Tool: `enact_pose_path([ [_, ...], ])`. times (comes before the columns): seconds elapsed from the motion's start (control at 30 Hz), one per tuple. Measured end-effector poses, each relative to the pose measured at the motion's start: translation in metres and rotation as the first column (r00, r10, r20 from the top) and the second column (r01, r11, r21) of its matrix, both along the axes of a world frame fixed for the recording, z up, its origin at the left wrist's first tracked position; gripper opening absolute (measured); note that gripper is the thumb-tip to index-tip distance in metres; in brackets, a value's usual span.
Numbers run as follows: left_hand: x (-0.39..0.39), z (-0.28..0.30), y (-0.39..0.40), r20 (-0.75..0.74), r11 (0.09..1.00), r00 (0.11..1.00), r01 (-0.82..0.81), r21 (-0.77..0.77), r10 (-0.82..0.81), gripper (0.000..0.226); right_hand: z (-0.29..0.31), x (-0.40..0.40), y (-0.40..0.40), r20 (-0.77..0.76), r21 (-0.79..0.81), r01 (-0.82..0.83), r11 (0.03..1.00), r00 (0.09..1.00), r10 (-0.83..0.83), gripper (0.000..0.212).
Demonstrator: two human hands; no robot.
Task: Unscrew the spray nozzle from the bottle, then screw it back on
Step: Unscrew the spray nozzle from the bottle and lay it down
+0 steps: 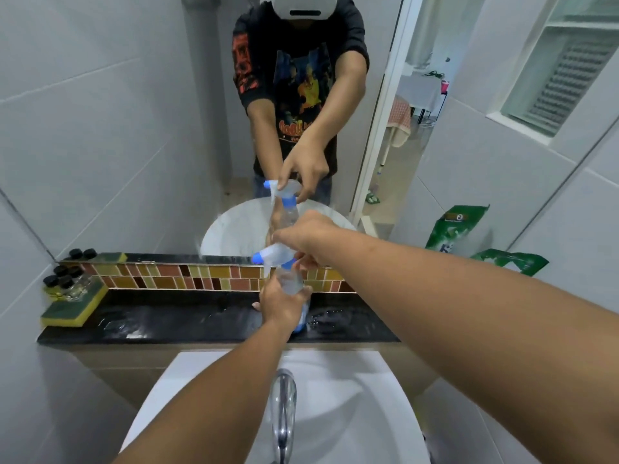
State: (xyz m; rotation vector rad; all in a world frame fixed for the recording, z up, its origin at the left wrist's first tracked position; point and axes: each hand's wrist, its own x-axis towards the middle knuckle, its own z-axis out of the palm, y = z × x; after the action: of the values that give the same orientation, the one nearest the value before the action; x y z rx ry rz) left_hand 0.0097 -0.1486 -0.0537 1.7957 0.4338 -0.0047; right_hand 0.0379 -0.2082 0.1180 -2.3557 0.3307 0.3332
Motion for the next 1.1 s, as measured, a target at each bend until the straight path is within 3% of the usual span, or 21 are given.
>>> enact_pose_path([
  [0.13,-0.002,-0.004,0.001,0.056,0.996,0.998,0.018,-0.085,-0.013,0.043,0.004,-0.007,0.011,0.147,-0.258,-0.083,0.963,0.981,0.124,0.031],
  [0.2,-0.002,-0.008,0.003,0.096,0.999,0.995,0.039,-0.023,-0.037,0.047,0.001,-0.015,0.017,0.176,-0.349,-0.111,0.931,0.968,0.181,0.035],
  [0.27,-0.001,-0.01,0.004,0.082,0.996,0.994,0.061,0.069,-0.067,0.06,-0.004,-0.026,0.02,0.163,-0.402,-0.138,0.905,0.962,0.219,0.034],
  [0.37,0.001,-0.009,0.003,0.082,0.998,0.996,0.049,-0.045,-0.045,0.054,-0.007,-0.038,0.017,0.14,-0.425,-0.167,0.89,0.959,0.246,0.03],
  [0.47,0.002,-0.011,0.004,0.064,0.992,0.997,0.057,-0.113,-0.05,0.056,0.001,-0.041,0.009,0.167,-0.362,-0.193,0.912,0.949,0.266,0.023],
  [0.53,0.003,-0.012,0.005,0.064,0.996,0.995,0.082,-0.044,-0.079,0.069,0.01,-0.042,0.002,0.205,-0.32,-0.186,0.929,0.944,0.259,0.02],
  [0.63,-0.001,-0.011,0.007,0.061,0.994,0.993,0.102,0.032,-0.104,0.083,0.027,-0.04,-0.01,0.273,-0.234,-0.148,0.961,0.939,0.211,0.026],
  [0.8,-0.003,-0.014,0.006,0.074,0.994,0.992,0.1,0.04,-0.103,0.086,0.065,-0.046,-0.045,0.356,-0.122,-0.044,0.992,0.931,0.085,0.042],
  [1.1,-0.005,-0.015,0.004,0.082,0.996,0.994,0.061,0.07,-0.067,0.087,0.105,-0.084,-0.14,0.47,0.213,0.139,0.967,0.853,-0.226,0.013],
])
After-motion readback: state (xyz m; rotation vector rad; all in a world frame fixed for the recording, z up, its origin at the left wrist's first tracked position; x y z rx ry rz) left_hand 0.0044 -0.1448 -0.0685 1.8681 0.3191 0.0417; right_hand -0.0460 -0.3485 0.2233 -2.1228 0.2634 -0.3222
